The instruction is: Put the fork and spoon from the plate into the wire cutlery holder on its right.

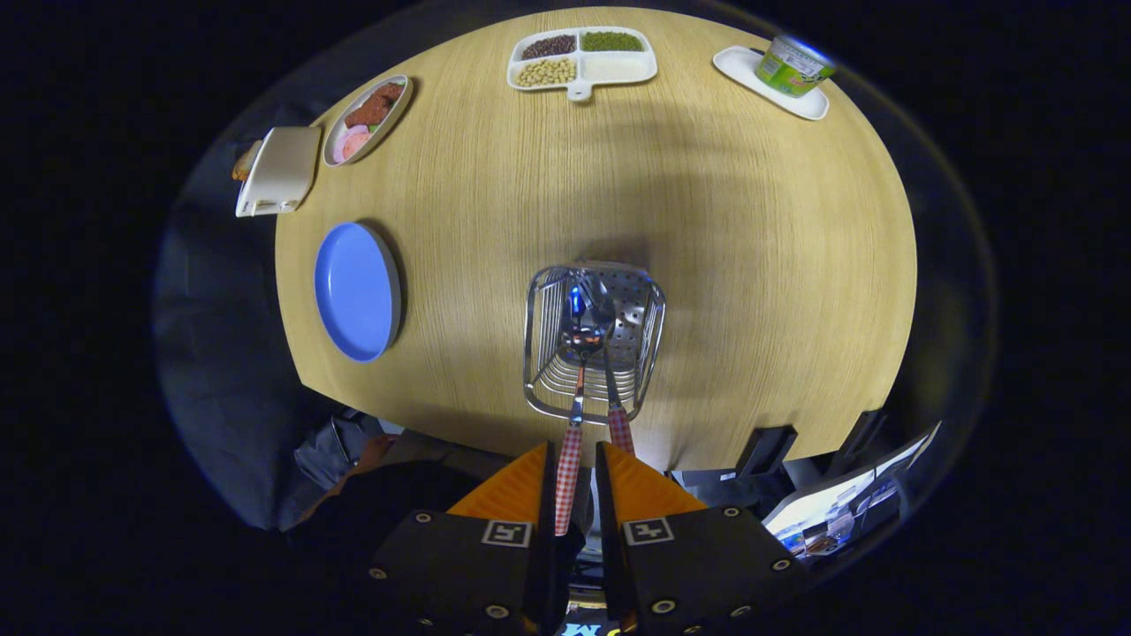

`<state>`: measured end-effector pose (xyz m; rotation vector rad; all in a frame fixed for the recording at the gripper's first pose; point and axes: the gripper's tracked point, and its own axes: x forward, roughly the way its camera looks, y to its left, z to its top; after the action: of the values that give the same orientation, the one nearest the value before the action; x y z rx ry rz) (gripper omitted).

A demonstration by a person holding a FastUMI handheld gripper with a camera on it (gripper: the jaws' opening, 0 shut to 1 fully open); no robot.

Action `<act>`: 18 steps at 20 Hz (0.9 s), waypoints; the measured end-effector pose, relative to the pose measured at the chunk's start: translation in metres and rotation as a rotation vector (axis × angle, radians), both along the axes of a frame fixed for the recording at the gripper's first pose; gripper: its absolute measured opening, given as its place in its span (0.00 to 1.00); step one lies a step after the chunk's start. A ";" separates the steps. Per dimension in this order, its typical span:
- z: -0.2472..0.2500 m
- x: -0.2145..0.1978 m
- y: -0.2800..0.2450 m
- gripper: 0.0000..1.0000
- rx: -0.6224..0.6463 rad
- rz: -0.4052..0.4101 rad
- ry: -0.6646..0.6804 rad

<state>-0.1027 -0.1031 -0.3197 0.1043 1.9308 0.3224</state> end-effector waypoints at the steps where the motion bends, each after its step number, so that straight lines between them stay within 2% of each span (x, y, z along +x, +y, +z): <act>1: 0.005 0.007 0.002 0.25 0.013 -0.017 -0.034; 6: 0.022 0.044 0.006 0.39 0.049 -0.085 -0.279; 12: 0.053 0.076 0.012 0.63 0.076 -0.171 -0.603; 18: 0.106 0.118 0.017 0.79 0.086 -0.337 -0.974</act>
<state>0.0153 -0.0863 -0.2140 0.2693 0.9132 0.1732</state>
